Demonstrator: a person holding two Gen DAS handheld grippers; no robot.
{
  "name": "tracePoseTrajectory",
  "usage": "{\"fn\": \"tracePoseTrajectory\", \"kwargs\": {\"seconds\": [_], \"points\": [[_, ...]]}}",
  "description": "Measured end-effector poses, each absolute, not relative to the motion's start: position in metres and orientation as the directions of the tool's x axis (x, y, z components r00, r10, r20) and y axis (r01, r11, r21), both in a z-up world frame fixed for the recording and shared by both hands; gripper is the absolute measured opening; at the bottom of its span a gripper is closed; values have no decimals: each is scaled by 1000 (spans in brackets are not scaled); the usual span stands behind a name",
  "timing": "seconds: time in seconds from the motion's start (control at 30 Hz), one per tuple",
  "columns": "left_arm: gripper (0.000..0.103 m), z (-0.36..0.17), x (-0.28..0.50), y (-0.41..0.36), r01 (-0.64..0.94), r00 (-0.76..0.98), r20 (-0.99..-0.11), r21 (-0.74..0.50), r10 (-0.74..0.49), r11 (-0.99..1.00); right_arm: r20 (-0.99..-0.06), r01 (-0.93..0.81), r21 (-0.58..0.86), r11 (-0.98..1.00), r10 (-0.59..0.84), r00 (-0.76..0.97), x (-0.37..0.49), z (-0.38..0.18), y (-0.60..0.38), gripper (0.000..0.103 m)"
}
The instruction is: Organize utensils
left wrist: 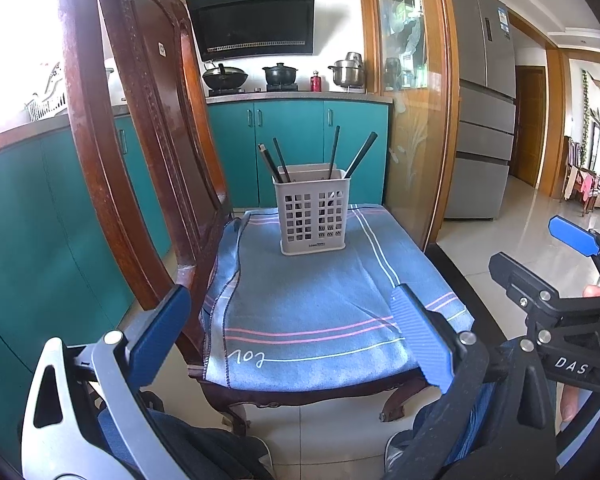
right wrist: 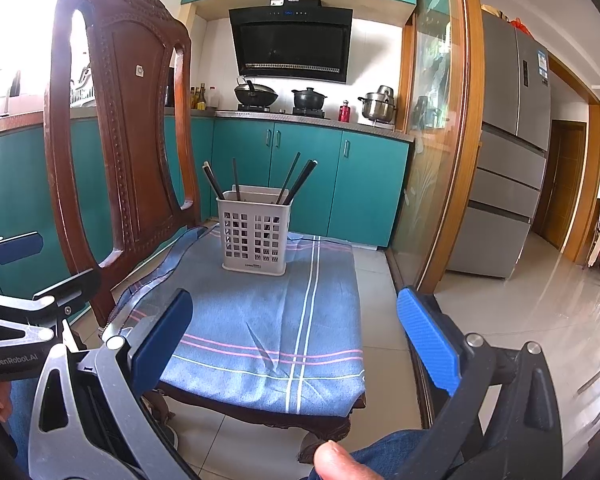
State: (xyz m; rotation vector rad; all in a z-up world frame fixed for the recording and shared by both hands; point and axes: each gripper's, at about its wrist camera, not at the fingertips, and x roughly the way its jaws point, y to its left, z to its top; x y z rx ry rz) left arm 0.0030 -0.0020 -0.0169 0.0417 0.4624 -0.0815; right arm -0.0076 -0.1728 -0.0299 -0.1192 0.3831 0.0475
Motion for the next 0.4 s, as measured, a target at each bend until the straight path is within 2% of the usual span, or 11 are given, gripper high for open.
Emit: {"fn": "tracePoseTrajectory", "kwargs": {"seconds": [0.4], "points": [[100,-30,23,0,68,864,-501,13,-53,998,-416,-68,-86,994,26,909,9,-42,-174,100]]}}
